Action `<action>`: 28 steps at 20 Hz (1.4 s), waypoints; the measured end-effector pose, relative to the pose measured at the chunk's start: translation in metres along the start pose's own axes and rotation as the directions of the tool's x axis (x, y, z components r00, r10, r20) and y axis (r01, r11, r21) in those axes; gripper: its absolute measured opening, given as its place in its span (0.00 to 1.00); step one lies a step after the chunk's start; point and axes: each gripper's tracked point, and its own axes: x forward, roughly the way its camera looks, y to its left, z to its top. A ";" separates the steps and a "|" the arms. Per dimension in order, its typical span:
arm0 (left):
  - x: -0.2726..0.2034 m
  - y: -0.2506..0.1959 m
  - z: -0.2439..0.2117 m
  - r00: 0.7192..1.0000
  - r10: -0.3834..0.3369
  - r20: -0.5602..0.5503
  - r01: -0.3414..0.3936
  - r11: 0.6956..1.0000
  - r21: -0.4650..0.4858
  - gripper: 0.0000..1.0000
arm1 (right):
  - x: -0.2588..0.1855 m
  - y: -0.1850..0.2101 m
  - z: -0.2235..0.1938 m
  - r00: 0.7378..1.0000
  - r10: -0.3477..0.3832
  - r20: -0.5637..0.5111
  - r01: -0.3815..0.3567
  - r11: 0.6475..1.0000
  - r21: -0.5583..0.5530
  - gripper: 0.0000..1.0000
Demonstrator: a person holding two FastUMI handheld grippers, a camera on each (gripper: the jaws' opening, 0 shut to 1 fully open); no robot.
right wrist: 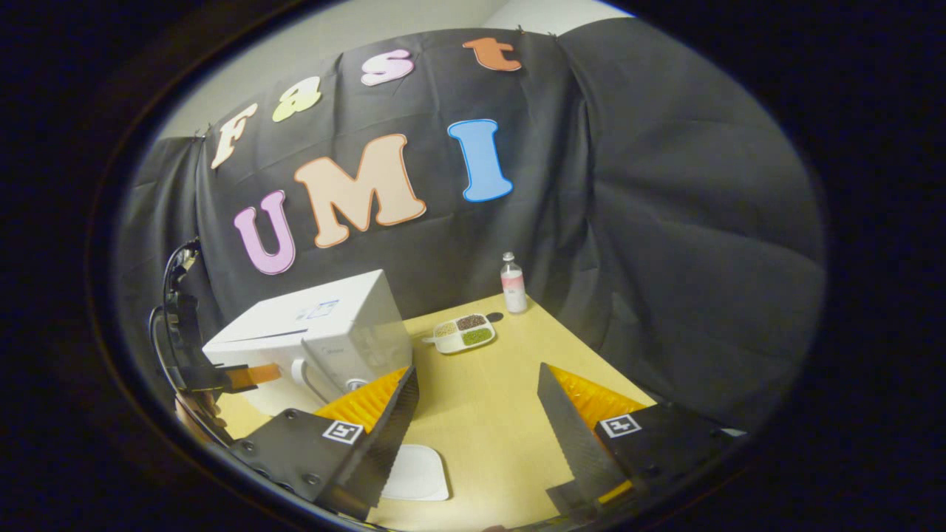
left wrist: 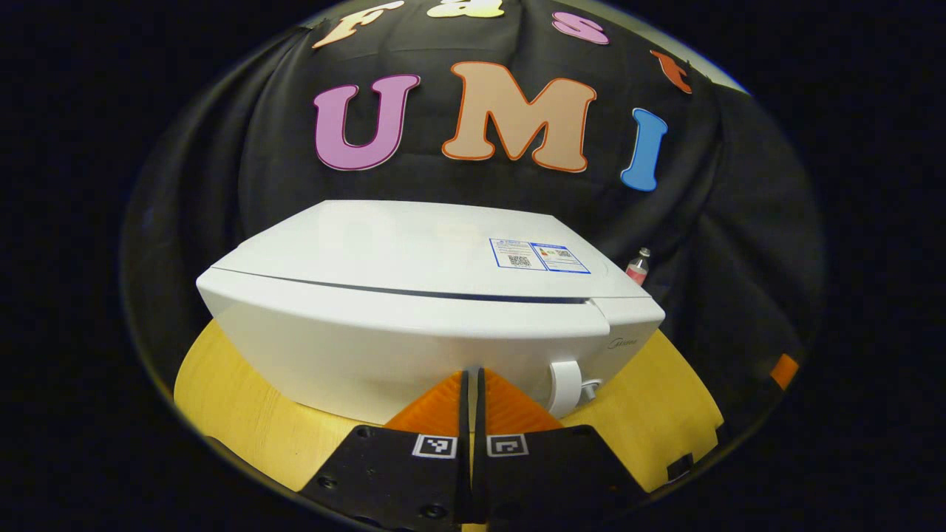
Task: Open the microwave oven with the left hand, put the food in, and close the microwave oven.
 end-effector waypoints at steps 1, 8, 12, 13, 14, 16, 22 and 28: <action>0.001 0.000 -0.002 1.000 -0.002 -0.006 0.001 1.000 -0.006 0.02 | 0.000 0.002 0.000 1.000 0.002 0.000 -0.002 1.000 0.000 0.92; 0.010 -0.001 -0.001 0.999 -0.025 -0.028 0.022 0.995 -0.100 0.01 | 0.000 0.021 -0.002 0.999 0.033 -0.015 -0.034 0.999 -0.027 0.92; 0.004 0.007 -0.002 0.999 0.001 -0.040 -0.005 0.995 -0.102 0.01 | -0.002 0.034 -0.007 0.997 0.065 -0.041 -0.066 0.997 -0.031 0.92; 0.001 0.009 0.004 1.000 0.008 -0.022 -0.009 0.997 -0.078 0.01 | -0.003 0.036 -0.008 0.997 0.067 -0.041 -0.068 0.997 -0.034 0.92; -0.005 0.009 0.010 1.000 0.003 -0.003 -0.003 0.998 -0.058 0.01 | -0.004 0.037 -0.008 0.997 0.069 -0.041 -0.070 0.997 -0.034 0.92; -0.020 0.014 0.015 1.000 0.002 0.013 -0.002 1.000 -0.021 0.07 | -0.004 0.041 -0.007 0.996 0.076 -0.041 -0.077 0.997 -0.028 0.92; -0.068 0.034 0.016 0.998 0.044 0.038 -0.044 0.999 0.010 0.44 | -0.002 0.054 -0.011 0.992 0.109 -0.063 -0.112 0.992 -0.052 1.00; -0.111 0.053 0.014 0.995 0.074 0.059 -0.076 0.997 0.018 0.92 | -0.003 0.076 0.002 0.986 0.154 -0.057 -0.158 0.985 -0.076 1.00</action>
